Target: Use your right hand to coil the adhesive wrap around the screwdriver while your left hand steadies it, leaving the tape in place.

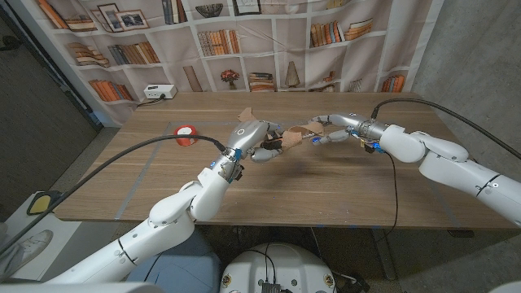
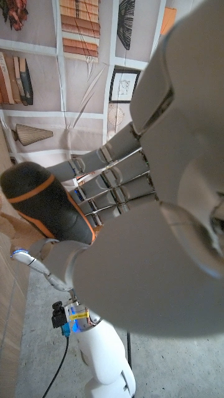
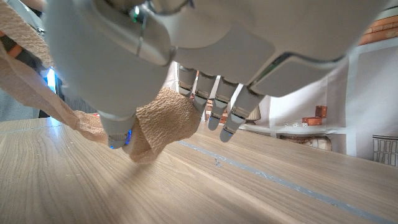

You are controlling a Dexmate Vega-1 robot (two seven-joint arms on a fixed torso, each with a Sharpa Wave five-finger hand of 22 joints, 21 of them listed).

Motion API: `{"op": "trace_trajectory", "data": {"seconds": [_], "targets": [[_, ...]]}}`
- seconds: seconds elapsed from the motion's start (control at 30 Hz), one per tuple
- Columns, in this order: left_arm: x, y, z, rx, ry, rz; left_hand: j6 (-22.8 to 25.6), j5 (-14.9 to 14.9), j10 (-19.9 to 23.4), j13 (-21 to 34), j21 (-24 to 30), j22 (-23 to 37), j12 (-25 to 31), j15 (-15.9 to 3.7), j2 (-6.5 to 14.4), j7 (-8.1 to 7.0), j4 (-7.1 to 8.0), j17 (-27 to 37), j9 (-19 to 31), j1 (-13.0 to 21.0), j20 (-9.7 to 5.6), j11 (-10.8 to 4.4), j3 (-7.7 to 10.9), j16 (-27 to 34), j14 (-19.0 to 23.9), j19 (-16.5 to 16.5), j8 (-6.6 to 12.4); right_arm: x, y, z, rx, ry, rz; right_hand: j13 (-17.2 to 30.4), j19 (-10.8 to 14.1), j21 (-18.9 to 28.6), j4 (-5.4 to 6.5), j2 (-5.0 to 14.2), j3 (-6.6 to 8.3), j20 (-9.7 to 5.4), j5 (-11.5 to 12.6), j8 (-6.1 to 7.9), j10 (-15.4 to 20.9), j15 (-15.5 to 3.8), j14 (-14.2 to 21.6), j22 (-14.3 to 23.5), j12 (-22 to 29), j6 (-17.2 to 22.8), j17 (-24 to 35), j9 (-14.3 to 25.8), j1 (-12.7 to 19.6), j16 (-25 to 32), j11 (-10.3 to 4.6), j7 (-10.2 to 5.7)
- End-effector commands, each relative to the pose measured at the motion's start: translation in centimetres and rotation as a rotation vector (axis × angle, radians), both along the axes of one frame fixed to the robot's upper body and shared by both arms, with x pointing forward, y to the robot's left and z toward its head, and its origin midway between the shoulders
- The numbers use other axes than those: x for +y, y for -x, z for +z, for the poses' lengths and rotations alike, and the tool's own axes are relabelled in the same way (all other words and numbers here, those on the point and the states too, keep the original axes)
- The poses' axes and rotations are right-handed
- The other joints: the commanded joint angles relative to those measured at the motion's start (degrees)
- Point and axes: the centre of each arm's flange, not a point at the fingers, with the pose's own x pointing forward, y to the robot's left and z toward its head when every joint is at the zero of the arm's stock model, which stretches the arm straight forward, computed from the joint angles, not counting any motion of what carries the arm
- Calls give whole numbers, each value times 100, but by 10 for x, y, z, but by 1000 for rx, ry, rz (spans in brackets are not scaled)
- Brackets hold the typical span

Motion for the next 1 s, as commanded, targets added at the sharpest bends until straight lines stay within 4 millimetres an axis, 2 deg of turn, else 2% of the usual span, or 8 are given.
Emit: {"op": "trace_trajectory", "data": {"seconds": [0.03, 0.13, 0.27, 1.0], "targets": [[2, 5, 7, -13, 52, -37, 132, 37, 47, 36, 56, 18, -1, -48, 1233, 65, 81, 9, 127, 1180, -37, -10, 129, 41, 84, 12, 31, -9, 11, -25, 29, -23, 3, 34, -17, 1, -13, 180, -17, 13, 33, 17, 38, -883, 51, 20, 46, 67, 1, 32, 29, -20, 19, -36], [4, 6, 8, -11, 64, -42, 134, 40, 50, 30, 61, 18, -4, -42, 1234, 72, 81, 8, 126, 1181, -39, -9, 131, 40, 85, 11, 29, -8, 14, -30, 36, -30, 8, 37, -22, 0, -14, 183, -19, 18, 32, 17, 29, -877, 56, 20, 43, 69, 0, 35, 28, -23, -26, -29], [5, 7, 9, -13, 72, -43, 135, 43, 53, 35, 70, 18, -1, -46, 1231, 74, 78, 9, 125, 1184, -39, -7, 131, 43, 94, 10, 26, -7, 18, -33, 38, -32, 14, 39, -26, 0, -15, 186, -23, 20, 30, 14, 38, -875, 47, 20, 47, 69, -3, 37, 26, -35, 14, -32], [19, 1, 16, -20, 102, 47, 127, 47, 43, 29, 134, 20, -14, -40, 1234, 79, 87, 2, 133, 1172, -42, -10, 138, 36, 121, 14, 5, -3, 36, -47, 46, -23, 50, 47, -54, -4, -22, 203, -30, 30, 26, 5, 44, -872, 26, 19, 48, 74, -9, 43, 28, -74, -9, -45]]}}
